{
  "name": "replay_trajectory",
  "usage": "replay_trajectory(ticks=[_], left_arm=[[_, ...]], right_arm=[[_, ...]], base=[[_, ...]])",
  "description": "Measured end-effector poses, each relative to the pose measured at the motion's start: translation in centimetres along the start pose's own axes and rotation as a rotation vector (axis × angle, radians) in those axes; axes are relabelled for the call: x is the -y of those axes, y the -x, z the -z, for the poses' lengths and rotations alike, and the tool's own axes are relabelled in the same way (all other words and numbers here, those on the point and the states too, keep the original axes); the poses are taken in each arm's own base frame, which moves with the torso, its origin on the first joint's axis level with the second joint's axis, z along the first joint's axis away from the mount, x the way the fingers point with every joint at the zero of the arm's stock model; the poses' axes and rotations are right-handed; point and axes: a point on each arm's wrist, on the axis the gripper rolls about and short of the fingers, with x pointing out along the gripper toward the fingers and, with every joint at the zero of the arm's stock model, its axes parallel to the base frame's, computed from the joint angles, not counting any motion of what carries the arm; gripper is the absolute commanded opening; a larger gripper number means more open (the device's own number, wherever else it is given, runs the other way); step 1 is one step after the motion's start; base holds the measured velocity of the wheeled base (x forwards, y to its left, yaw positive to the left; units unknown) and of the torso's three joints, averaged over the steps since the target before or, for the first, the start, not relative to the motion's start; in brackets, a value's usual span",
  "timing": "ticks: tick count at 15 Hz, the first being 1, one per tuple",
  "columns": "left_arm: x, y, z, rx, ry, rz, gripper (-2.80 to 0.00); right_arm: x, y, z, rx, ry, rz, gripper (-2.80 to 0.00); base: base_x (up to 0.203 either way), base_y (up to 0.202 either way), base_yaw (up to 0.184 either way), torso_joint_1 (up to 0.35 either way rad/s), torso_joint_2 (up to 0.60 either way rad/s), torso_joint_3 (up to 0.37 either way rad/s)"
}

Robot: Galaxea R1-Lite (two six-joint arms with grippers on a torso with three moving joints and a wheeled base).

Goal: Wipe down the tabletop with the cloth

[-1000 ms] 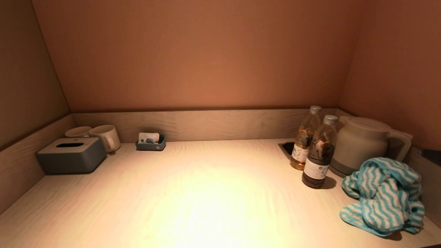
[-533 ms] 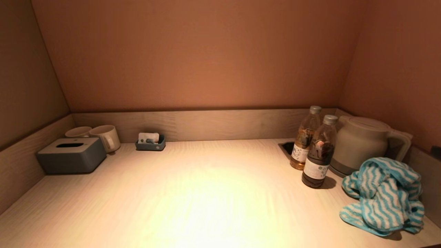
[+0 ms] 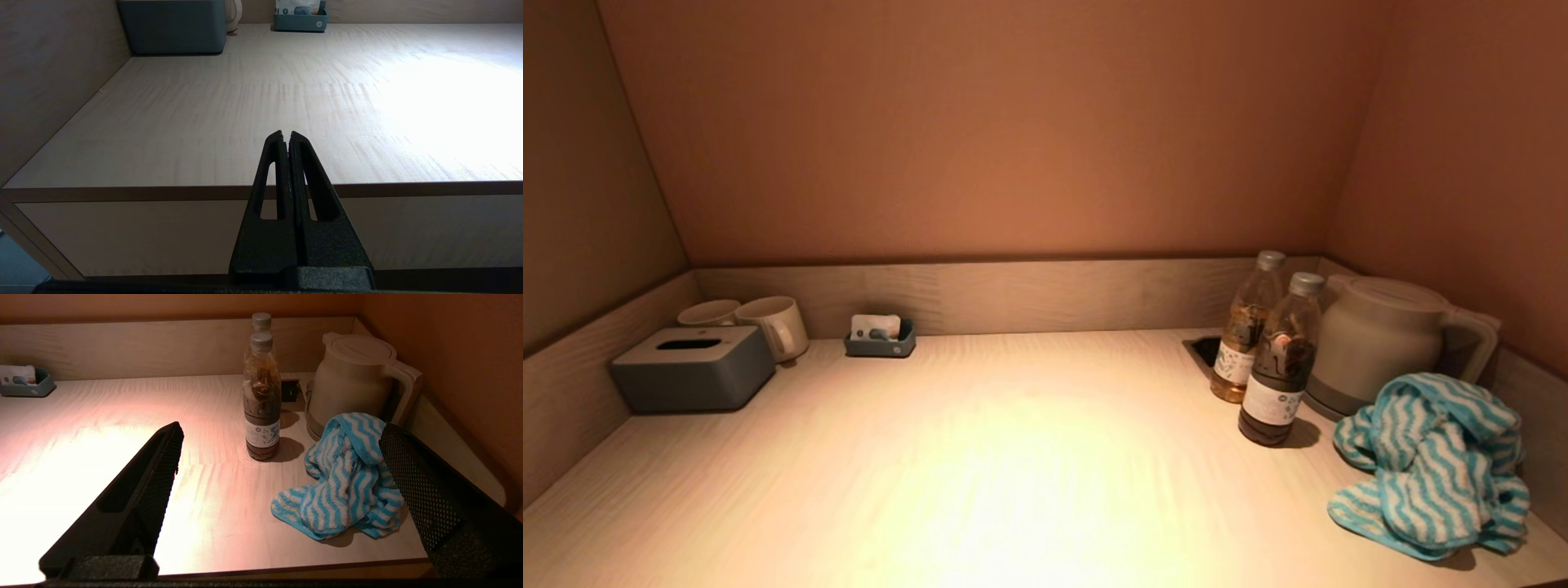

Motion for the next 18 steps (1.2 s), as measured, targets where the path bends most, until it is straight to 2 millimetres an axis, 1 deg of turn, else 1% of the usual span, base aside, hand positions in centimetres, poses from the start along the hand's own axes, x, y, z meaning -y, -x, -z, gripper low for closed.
replay_trajectory(ticks=[3, 4, 7, 15, 18], left_arm=[[0.0, 0.0, 0.0, 0.000, 0.000, 0.000, -2.80], [0.0, 0.0, 0.0, 0.000, 0.000, 0.000, -2.80], [0.0, 0.0, 0.0, 0.000, 0.000, 0.000, -2.80], [0.0, 0.0, 0.0, 0.000, 0.000, 0.000, -2.80], [0.0, 0.0, 0.0, 0.000, 0.000, 0.000, -2.80]], right_arm=[[-1.0, 2.1, 0.4, 0.057, 0.025, -0.026, 0.00], [-1.2, 2.7, 0.5, 0.064, 0.028, -0.032, -2.80], [-1.8, 3.8, 1.0, 0.078, 0.035, -0.051, -2.80], [-2.7, 5.7, 1.4, 0.117, 0.054, -0.090, -2.80], [-3.3, 7.4, 2.3, 0.127, 0.060, -0.121, -2.80]], base=[[0.000, 0.000, 0.000, 0.000, 0.00, 0.000], [0.000, 0.000, 0.000, 0.000, 0.00, 0.000], [0.000, 0.000, 0.000, 0.000, 0.00, 0.000], [0.000, 0.000, 0.000, 0.000, 0.00, 0.000], [0.000, 0.000, 0.000, 0.000, 0.00, 0.000]])
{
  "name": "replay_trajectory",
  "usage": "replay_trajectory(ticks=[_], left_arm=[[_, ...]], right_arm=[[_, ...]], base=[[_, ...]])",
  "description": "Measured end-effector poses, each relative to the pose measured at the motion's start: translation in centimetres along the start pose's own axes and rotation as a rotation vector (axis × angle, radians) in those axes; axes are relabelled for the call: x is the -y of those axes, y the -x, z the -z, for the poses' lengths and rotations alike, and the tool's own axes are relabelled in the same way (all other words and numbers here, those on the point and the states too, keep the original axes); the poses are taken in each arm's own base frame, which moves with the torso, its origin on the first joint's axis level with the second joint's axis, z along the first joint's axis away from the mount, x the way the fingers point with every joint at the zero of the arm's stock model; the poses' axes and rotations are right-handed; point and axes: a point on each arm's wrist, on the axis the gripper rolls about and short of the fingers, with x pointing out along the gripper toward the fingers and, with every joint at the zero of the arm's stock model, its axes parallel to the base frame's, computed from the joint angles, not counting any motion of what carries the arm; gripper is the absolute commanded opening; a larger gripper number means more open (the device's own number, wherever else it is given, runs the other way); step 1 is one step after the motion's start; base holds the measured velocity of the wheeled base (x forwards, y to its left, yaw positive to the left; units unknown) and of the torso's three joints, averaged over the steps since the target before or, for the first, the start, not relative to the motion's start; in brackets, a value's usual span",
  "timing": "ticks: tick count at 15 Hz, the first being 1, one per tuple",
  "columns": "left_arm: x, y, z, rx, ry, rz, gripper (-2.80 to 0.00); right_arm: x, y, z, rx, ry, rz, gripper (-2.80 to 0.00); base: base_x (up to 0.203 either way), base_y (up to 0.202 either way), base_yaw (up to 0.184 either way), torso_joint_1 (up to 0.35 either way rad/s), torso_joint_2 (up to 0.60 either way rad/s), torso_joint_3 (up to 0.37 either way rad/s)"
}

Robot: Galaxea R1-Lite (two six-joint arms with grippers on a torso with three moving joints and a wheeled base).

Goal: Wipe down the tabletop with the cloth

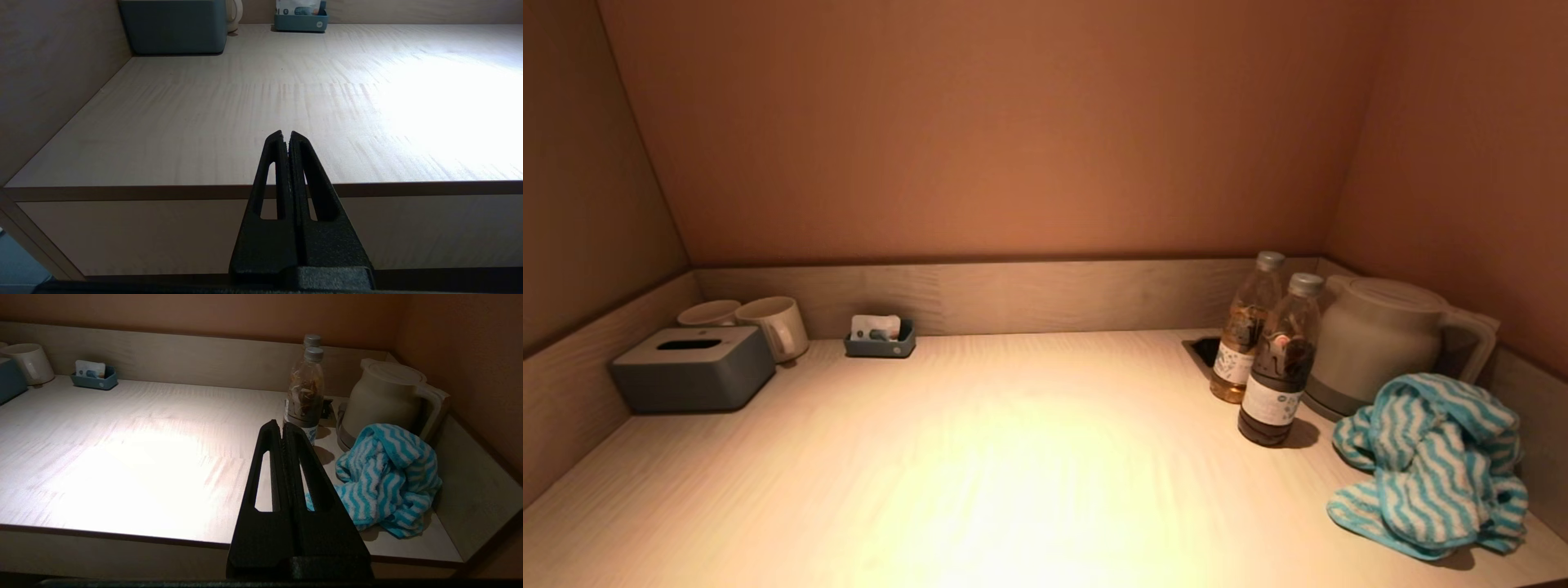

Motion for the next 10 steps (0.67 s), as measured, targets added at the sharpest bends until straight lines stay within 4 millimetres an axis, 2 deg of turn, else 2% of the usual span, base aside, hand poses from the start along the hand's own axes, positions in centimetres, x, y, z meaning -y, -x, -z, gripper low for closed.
replay_trajectory(ticks=[4, 7, 10], left_arm=[[0.0, 0.0, 0.0, 0.000, 0.000, 0.000, -2.80], [0.0, 0.0, 0.0, 0.000, 0.000, 0.000, -2.80], [0.0, 0.0, 0.0, 0.000, 0.000, 0.000, -2.80]], right_arm=[[-0.5, 3.4, 0.7, 0.044, 0.014, -0.086, -2.80], [-0.4, 4.7, 1.2, 0.041, 0.006, -0.075, -2.80], [0.7, 6.0, 1.0, 0.052, -0.015, -0.124, -2.80]], base=[[0.000, 0.000, 0.000, 0.000, 0.00, 0.000], [0.000, 0.000, 0.000, 0.000, 0.00, 0.000], [0.000, 0.000, 0.000, 0.000, 0.00, 0.000]])
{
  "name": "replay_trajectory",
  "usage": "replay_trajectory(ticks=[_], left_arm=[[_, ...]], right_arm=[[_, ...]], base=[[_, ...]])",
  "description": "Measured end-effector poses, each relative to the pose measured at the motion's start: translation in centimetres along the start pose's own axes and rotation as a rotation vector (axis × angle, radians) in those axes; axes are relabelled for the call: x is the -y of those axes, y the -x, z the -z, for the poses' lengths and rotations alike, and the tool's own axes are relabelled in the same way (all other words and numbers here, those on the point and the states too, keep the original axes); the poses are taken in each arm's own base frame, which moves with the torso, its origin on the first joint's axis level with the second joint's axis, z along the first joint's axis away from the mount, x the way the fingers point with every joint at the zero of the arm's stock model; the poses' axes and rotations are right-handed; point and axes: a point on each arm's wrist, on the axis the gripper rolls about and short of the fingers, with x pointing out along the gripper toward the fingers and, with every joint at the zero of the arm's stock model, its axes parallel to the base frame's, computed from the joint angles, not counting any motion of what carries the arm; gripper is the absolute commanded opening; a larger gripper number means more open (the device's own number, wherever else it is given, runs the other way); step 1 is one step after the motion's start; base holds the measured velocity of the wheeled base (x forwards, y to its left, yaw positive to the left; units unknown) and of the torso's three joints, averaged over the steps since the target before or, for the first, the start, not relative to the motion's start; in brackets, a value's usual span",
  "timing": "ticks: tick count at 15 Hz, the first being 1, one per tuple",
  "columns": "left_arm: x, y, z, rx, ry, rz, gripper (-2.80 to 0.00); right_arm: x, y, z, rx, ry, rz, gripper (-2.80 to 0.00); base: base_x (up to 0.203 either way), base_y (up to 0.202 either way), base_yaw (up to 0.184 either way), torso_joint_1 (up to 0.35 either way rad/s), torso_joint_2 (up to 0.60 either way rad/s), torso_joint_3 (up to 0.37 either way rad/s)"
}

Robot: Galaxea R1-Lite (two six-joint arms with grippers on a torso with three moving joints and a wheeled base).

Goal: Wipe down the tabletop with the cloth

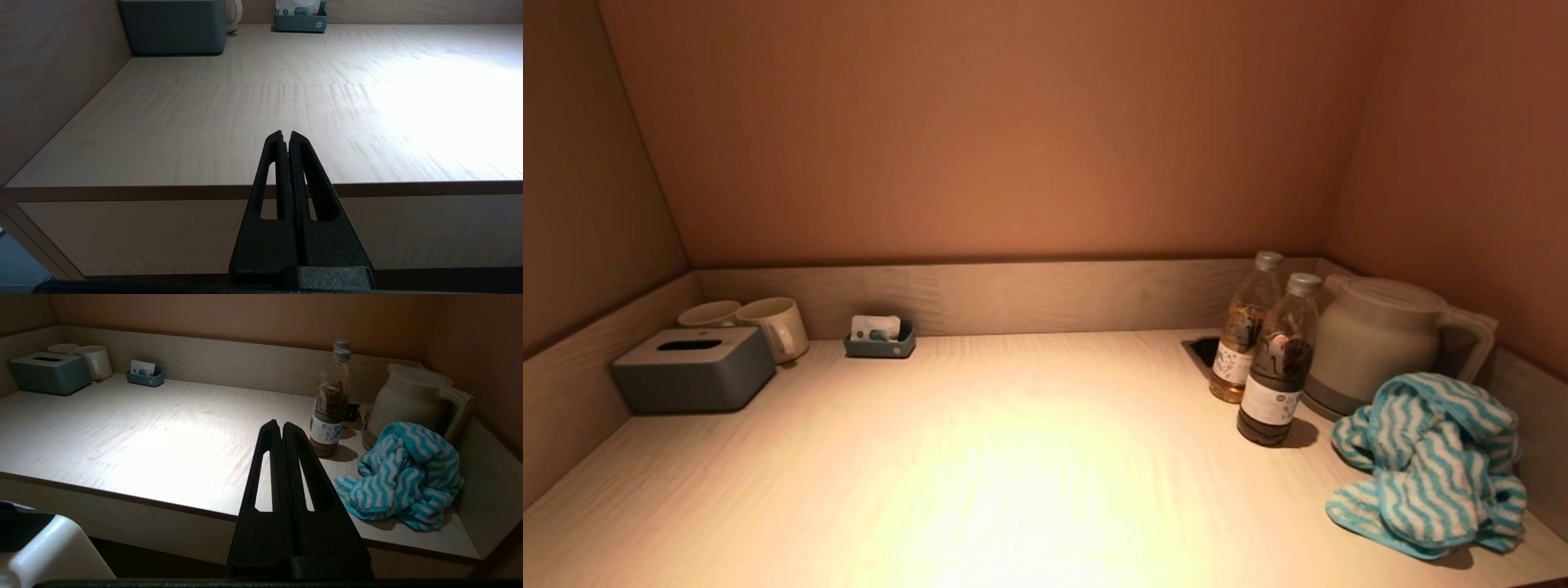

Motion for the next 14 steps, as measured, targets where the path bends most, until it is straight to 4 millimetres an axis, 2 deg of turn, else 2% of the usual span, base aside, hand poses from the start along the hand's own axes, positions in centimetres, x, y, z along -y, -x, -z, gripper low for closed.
replay_trajectory(ticks=[4, 12, 14], left_arm=[[0.0, 0.0, 0.0, 0.000, 0.000, 0.000, -2.80], [0.0, 0.0, 0.0, 0.000, 0.000, -0.001, -2.80], [0.0, 0.0, 0.0, 0.000, 0.000, -0.001, -2.80]], right_arm=[[1.0, 0.6, 1.1, -0.020, -0.012, 0.023, -2.80], [1.0, 1.4, 3.6, -0.002, -0.008, 0.060, -2.80], [0.9, 1.3, 5.2, -0.012, -0.006, 0.059, -2.80]], base=[[0.000, 0.000, 0.000, 0.000, 0.00, 0.000], [0.000, 0.000, 0.000, 0.000, 0.00, 0.000], [0.000, 0.000, 0.000, 0.000, 0.00, 0.000]])
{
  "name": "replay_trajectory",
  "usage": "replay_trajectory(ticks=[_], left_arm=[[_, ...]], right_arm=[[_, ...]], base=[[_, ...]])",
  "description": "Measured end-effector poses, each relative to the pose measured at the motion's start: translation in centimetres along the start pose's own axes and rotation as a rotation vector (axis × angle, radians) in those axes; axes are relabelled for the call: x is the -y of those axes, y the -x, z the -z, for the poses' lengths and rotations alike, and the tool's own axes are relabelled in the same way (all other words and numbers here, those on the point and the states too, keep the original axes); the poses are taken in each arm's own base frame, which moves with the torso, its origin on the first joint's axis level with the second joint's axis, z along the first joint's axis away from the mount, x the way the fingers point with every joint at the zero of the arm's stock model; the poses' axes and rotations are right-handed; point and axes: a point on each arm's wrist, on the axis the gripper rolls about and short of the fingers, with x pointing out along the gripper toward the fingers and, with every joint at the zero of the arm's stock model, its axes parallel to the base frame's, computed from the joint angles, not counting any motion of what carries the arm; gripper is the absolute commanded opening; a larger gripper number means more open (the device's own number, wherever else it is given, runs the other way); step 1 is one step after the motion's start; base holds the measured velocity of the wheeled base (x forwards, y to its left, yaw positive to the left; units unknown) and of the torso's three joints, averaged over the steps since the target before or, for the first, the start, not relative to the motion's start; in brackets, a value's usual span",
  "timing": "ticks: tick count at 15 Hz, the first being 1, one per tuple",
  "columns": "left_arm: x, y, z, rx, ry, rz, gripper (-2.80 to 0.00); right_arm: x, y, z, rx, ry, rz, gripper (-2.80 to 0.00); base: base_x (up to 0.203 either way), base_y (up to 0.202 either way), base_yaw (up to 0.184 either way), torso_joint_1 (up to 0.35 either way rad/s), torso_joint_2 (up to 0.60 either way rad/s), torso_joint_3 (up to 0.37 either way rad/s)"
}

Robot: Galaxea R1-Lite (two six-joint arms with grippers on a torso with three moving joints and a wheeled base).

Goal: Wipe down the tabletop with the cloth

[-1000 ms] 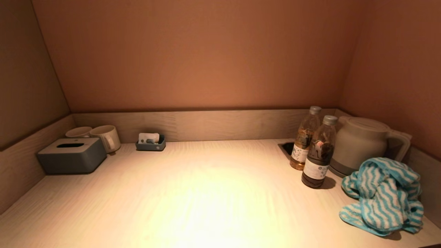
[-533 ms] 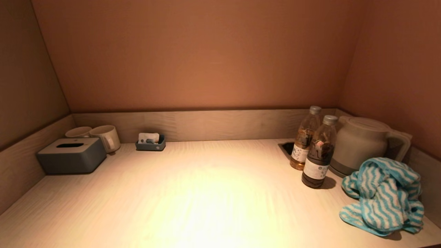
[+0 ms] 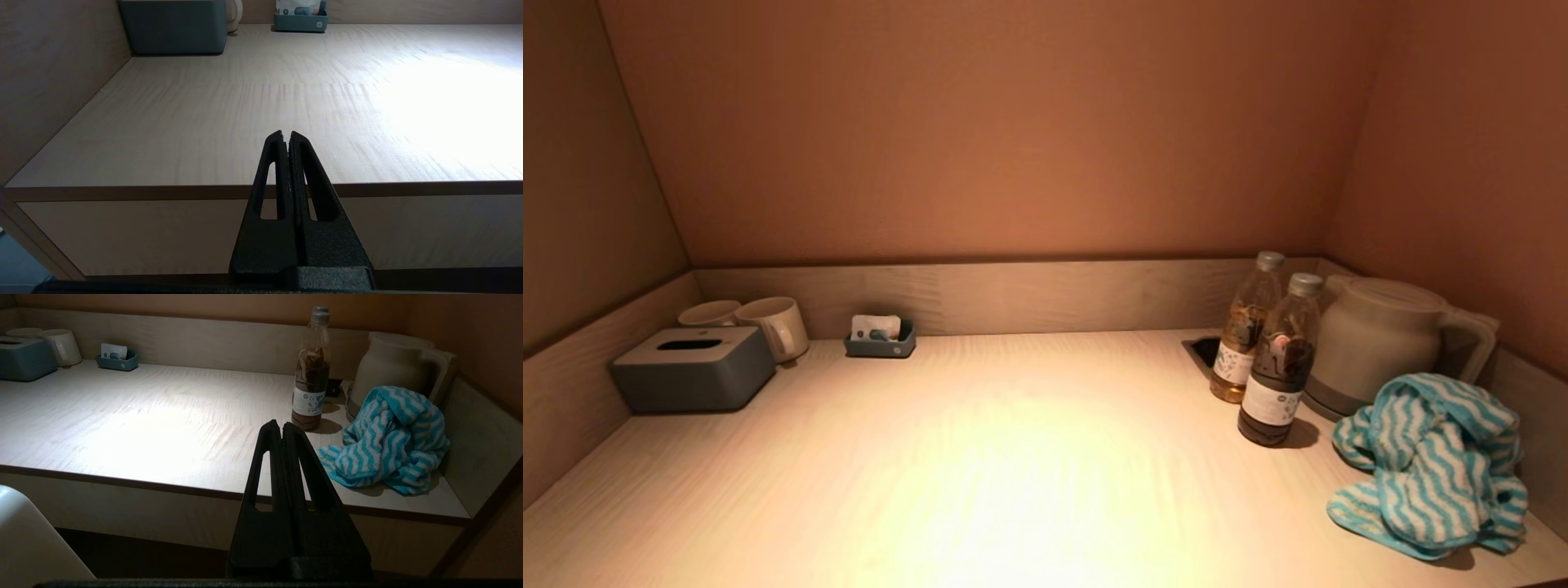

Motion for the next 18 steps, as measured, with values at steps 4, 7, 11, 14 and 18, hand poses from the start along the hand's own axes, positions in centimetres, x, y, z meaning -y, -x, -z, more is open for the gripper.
replay_trajectory(ticks=[4, 7, 11, 14, 18], left_arm=[[0.0, 0.0, 0.0, 0.000, 0.000, 0.001, -2.80], [0.0, 0.0, 0.0, 0.000, 0.000, 0.001, -2.80], [0.0, 0.0, 0.0, 0.000, 0.000, 0.001, -2.80], [0.0, 0.0, 0.0, 0.000, 0.000, 0.001, -2.80], [0.0, 0.0, 0.0, 0.000, 0.000, 0.001, -2.80]], right_arm=[[0.2, -1.6, 4.5, -0.048, 0.010, 0.006, -2.80], [0.4, -3.0, 6.2, -0.039, 0.011, 0.028, -2.80], [0.8, -5.3, 9.0, -0.040, 0.012, 0.068, -2.80], [0.9, -6.2, 9.7, 0.019, 0.020, 0.081, -2.80], [1.0, -6.9, 10.4, 0.080, 0.028, 0.083, -2.80]], base=[[0.000, 0.000, 0.000, 0.000, 0.00, 0.000], [0.000, 0.000, 0.000, 0.000, 0.00, 0.000], [0.000, 0.000, 0.000, 0.000, 0.00, 0.000], [0.000, 0.000, 0.000, 0.000, 0.00, 0.000], [0.000, 0.000, 0.000, 0.000, 0.00, 0.000]])
